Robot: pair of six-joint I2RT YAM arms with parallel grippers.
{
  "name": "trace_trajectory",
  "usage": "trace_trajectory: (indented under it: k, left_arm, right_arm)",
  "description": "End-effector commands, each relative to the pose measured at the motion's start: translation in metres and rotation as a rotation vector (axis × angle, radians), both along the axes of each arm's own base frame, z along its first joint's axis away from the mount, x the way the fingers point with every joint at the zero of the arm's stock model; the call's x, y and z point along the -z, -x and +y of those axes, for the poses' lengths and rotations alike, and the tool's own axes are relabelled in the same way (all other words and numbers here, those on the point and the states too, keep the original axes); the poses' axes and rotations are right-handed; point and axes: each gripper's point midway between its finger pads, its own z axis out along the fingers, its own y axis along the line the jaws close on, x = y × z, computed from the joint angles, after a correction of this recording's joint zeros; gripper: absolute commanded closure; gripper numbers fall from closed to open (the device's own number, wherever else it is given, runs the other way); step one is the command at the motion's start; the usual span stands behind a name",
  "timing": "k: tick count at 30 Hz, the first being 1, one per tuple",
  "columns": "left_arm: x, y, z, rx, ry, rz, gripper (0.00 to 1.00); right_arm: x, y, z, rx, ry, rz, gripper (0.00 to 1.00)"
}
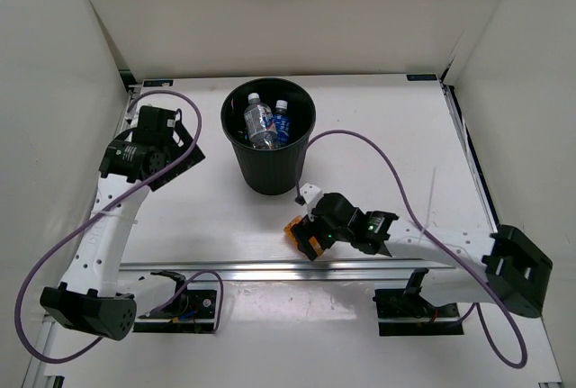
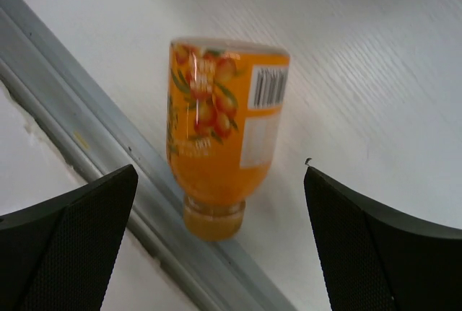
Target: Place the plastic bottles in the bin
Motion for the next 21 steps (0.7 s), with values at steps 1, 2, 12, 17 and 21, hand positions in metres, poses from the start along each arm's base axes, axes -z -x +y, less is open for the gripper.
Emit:
trace_trajectory:
  k: [1,2,12,17,21]
  left_arm:
    - [0.003,0.01,-0.001,0.003,0.015,0.03,0.0]
    - [0.0,0.01,-0.001,0.015,0.008,0.021,0.0]
    - [0.003,0.015,0.003,0.025,-0.019,0.057,0.0]
    - [0.001,0.019,0.007,0.006,-0.024,0.034,0.0]
    - [0.008,0.02,0.01,-0.021,-0.027,0.028,0.0]
  right_arm:
    - [-0.012,-0.02,0.039,-0.027,-0.109,-0.085,0.0]
    - [-0.008,-0.021,0.041,-0.033,-0.099,-0.087,0.0]
    - [0.025,-0.029,0.04,0.06,0.019,0.006,0.27]
    - [-0.006,-0.025,0.021,0.125,0.044,0.018,0.55]
    - [-0.087,-0.024,0.019,0.134,-0.051,-0.058,0.72]
